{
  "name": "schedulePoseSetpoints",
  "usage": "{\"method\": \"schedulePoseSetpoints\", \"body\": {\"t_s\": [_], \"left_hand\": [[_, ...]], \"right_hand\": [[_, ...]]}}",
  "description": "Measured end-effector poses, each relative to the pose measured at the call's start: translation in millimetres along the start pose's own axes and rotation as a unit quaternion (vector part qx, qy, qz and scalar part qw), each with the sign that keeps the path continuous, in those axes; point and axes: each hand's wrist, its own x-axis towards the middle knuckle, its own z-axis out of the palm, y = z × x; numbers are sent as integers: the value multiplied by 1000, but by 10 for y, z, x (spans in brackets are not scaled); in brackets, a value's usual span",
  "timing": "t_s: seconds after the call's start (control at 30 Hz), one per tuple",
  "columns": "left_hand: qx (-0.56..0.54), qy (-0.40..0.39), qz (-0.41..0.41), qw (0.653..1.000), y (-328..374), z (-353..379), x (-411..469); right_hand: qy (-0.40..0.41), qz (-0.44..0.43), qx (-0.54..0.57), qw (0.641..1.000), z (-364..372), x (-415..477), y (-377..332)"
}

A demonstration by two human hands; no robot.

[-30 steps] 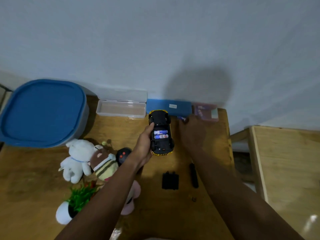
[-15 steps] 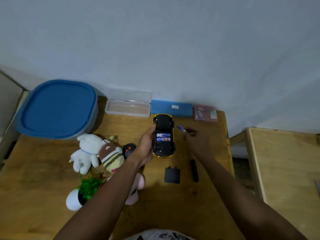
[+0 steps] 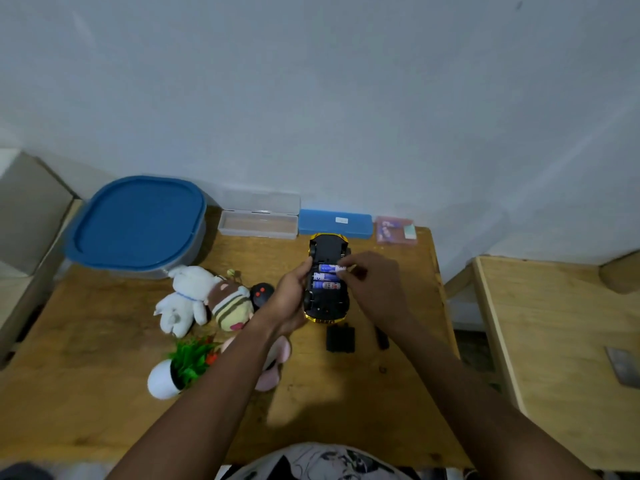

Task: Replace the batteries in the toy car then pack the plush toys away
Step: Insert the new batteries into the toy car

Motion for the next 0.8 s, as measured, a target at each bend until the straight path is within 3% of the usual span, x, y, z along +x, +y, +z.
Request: {"method": "schedulePoseSetpoints", "body": {"t_s": [0.37,0.8], "left_hand": [[-18,-1,23,1000,-57,41,-138],[27,-22,33,999,7,88,-178]], "right_hand": [[16,-120,-43,992,-88,-73,-99],[-28,-151,-89,984,-159,11,-136]]}}
